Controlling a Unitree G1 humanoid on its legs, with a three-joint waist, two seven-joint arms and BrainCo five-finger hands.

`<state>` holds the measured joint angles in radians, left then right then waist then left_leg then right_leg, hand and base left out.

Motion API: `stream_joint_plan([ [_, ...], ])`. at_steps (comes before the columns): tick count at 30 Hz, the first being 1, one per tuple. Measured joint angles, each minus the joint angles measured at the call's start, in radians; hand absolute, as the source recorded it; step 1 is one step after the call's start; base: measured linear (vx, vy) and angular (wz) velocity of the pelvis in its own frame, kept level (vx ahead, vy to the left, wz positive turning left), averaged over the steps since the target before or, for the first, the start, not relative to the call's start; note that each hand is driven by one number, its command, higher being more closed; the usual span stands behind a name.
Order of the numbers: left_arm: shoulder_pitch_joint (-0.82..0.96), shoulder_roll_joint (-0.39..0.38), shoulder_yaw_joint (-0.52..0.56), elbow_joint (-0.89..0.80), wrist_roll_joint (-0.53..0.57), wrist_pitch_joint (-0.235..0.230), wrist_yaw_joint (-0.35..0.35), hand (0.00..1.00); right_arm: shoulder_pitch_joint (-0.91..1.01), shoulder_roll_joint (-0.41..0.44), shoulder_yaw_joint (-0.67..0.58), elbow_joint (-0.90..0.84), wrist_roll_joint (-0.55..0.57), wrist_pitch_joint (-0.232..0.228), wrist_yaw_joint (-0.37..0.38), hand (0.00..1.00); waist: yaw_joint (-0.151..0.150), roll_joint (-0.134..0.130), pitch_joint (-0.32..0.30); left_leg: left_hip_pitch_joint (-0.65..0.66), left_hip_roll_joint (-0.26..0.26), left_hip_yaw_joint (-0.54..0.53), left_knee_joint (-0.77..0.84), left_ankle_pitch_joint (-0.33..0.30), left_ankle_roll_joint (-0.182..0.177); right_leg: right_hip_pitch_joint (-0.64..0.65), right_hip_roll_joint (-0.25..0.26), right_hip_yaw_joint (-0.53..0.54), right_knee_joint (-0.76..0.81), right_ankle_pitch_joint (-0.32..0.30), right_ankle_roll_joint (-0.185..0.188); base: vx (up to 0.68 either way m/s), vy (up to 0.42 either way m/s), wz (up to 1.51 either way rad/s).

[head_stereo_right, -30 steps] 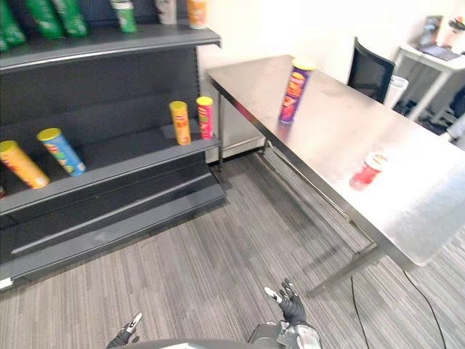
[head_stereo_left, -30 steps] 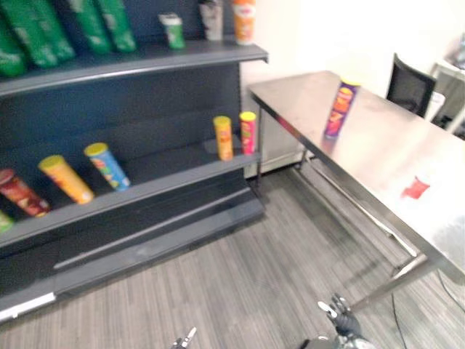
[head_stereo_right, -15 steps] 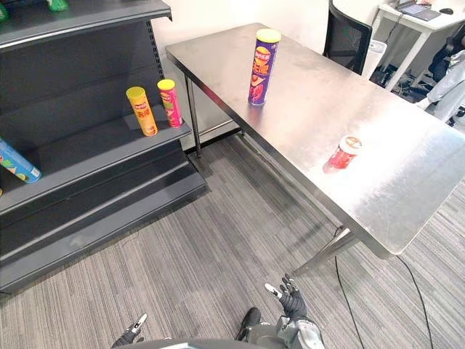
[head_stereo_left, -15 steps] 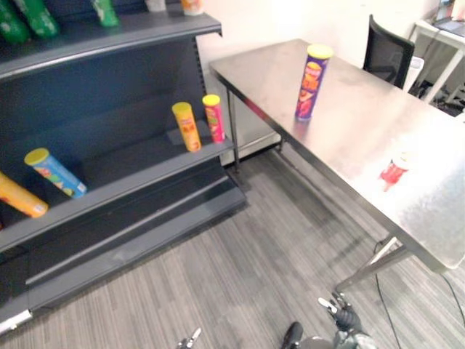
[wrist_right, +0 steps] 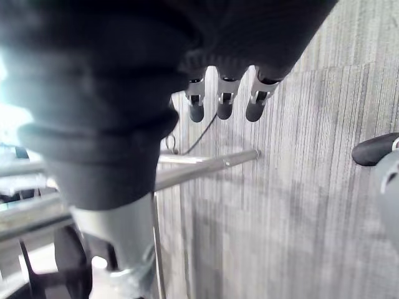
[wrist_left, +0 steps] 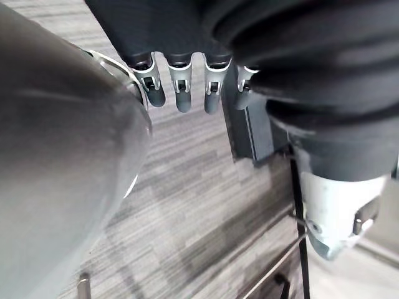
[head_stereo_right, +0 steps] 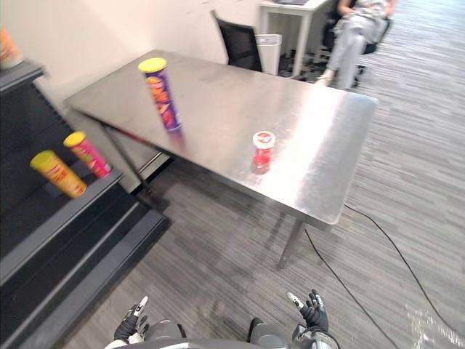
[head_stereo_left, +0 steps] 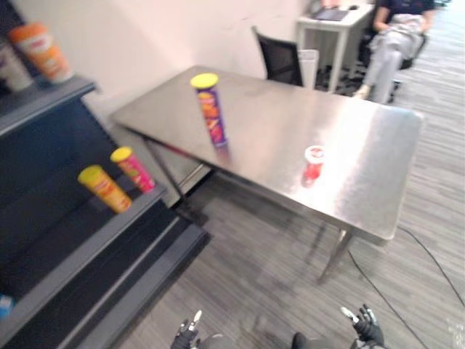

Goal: Put the gum and the chips on the shelf.

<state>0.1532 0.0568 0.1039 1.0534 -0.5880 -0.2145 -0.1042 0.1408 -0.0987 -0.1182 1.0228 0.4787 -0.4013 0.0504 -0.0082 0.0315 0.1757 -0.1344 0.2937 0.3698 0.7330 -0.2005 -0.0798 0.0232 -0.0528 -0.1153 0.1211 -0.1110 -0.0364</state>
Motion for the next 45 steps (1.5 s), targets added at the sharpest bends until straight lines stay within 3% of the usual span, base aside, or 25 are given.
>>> stream_joint_plan([
  [3,0.000,-0.008,0.023,-0.008,0.002,0.005,-0.020,0.00,0.008,0.010,-0.002,-0.014,0.000,0.000,0.002,0.00,0.013,-0.003,-0.001,-0.005,-0.070,-0.145,-0.355,0.018,-0.012,0.017,-0.005,0.127,0.006,-0.026,0.041,0.27,0.223,-1.15],
  [5,0.001,-0.013,0.034,-0.009,0.001,0.008,-0.021,0.00,0.009,0.012,-0.002,-0.030,0.000,0.000,0.003,0.00,0.013,-0.006,-0.003,0.000,-0.095,-0.207,-0.462,0.044,-0.012,0.021,-0.019,0.180,0.014,-0.043,0.068,0.24,0.257,-0.97],
  [7,0.009,-0.027,0.039,-0.010,0.001,0.008,-0.022,0.00,0.012,0.011,0.001,-0.035,-0.001,0.000,0.005,0.00,0.014,0.011,-0.013,0.025,-0.099,-0.256,-0.591,0.076,-0.025,0.018,-0.021,0.231,0.032,-0.072,0.111,0.29,0.345,-0.86],
  [8,0.012,-0.036,0.045,-0.009,-0.001,0.007,-0.022,0.00,0.016,0.014,0.002,-0.032,-0.008,0.004,0.004,0.00,0.017,0.023,-0.025,0.041,-0.106,-0.254,-0.589,0.173,-0.045,0.026,-0.025,0.255,0.044,-0.082,0.135,0.34,0.376,-0.74],
  [11,0.019,-0.002,0.051,-0.022,0.007,0.005,-0.020,0.00,0.029,0.088,0.011,-0.024,-0.031,0.008,0.022,0.00,0.025,-0.047,-0.053,0.069,-0.159,-0.174,-0.522,0.094,-0.012,0.052,-0.102,0.222,0.034,-0.074,0.147,0.35,0.321,-0.61],
  [14,0.005,0.011,0.035,-0.012,0.050,0.030,-0.020,0.00,0.027,0.093,0.005,-0.011,-0.039,0.007,0.021,0.00,0.023,-0.058,-0.070,0.090,-0.198,-0.140,-0.481,0.048,0.025,0.071,-0.144,0.217,0.019,-0.052,0.171,0.21,0.200,-0.31],
  [18,-0.023,0.020,0.001,0.046,0.060,0.043,-0.020,0.00,-0.008,0.075,-0.003,0.055,-0.038,-0.003,0.015,0.00,0.016,-0.044,-0.083,0.100,-0.203,-0.136,-0.486,0.046,0.028,0.070,-0.150,0.185,-0.016,0.014,0.170,0.11,0.086,-0.26],
  [22,-0.031,0.026,-0.049,0.087,0.061,0.042,-0.019,0.00,-0.016,0.044,-0.002,0.108,-0.038,-0.006,-0.022,0.00,0.012,-0.008,-0.086,0.150,-0.173,-0.104,-0.528,0.047,0.028,0.067,-0.127,0.030,-0.055,0.094,0.158,0.03,-0.016,-0.61],
  [25,-0.031,0.032,-0.073,0.096,0.061,0.041,-0.020,0.00,-0.013,0.028,-0.003,0.133,-0.042,-0.008,-0.048,0.00,0.008,-0.001,-0.089,0.159,-0.173,-0.089,-0.542,0.048,0.028,0.067,-0.124,0.004,-0.108,0.122,0.148,-0.04,-0.020,-0.55],
  [31,-0.035,0.047,-0.100,0.093,0.062,0.042,-0.022,0.00,-0.001,0.029,-0.033,0.134,-0.048,-0.003,-0.150,0.00,0.010,-0.017,-0.081,0.154,-0.179,-0.092,-0.576,0.059,0.010,0.063,-0.124,-0.043,-0.189,0.131,0.165,-0.15,-0.063,-0.24],
  [35,-0.035,0.048,-0.107,0.086,0.076,0.047,-0.017,0.00,0.018,0.029,-0.097,0.132,-0.045,0.004,-0.223,0.00,0.009,-0.019,-0.082,0.172,-0.190,-0.111,-0.686,0.118,-0.007,0.028,-0.119,-0.043,-0.188,0.122,0.169,-0.20,-0.064,-0.04],
  [42,-0.017,0.058,-0.048,0.062,0.137,0.065,-0.019,0.00,0.040,0.004,-0.384,0.052,0.057,0.007,-0.338,0.00,0.007,-0.050,-0.103,0.204,-0.215,-0.124,-0.830,0.156,-0.025,-0.017,-0.118,-0.039,-0.190,0.122,0.168,-0.05,-0.005,-0.16],
  [45,0.013,0.060,0.001,0.040,0.167,0.064,-0.020,0.00,0.040,-0.060,-0.511,-0.082,0.094,-0.012,-0.392,0.00,0.005,-0.062,-0.118,0.210,-0.220,-0.118,-0.834,0.163,-0.019,-0.018,-0.122,-0.040,-0.187,0.122,0.168,0.08,0.032,-0.08],
])
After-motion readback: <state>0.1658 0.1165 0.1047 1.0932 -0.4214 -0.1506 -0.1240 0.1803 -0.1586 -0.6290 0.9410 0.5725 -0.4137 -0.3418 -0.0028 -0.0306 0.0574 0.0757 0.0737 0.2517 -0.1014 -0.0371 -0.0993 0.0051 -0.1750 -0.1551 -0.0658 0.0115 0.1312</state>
